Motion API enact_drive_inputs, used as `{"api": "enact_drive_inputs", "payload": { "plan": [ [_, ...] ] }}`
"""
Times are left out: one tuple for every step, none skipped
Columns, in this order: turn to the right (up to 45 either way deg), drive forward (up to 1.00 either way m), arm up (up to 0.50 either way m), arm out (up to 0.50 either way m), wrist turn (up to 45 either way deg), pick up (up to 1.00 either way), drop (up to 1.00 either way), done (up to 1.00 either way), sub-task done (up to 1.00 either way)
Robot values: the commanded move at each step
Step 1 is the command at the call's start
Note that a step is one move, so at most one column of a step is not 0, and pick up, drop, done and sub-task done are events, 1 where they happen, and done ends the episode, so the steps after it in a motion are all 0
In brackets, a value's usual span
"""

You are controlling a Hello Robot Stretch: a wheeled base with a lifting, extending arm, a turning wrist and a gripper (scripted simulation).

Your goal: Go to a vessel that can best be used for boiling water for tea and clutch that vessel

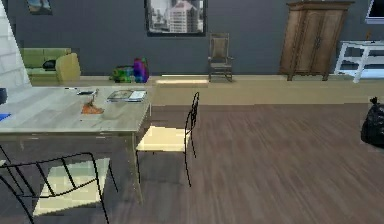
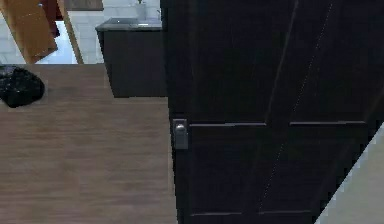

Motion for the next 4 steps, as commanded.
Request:
{"api": "enact_drive_inputs", "payload": {
  "plan": [
    [18.0, 0.00, 0.00, 0.00, 0.0, 0.00, 0.00, 0.00, 0.00],
    [0.0, 0.35, 0.00, 0.00, 0.0, 0.00, 0.00, 0.00, 0.00],
    [18.0, 0.00, 0.00, 0.00, 0.0, 0.00, 0.00, 0.00, 0.00],
    [0.0, 0.70, 0.00, 0.00, 0.0, 0.00, 0.00, 0.00, 0.00]
  ]
}}
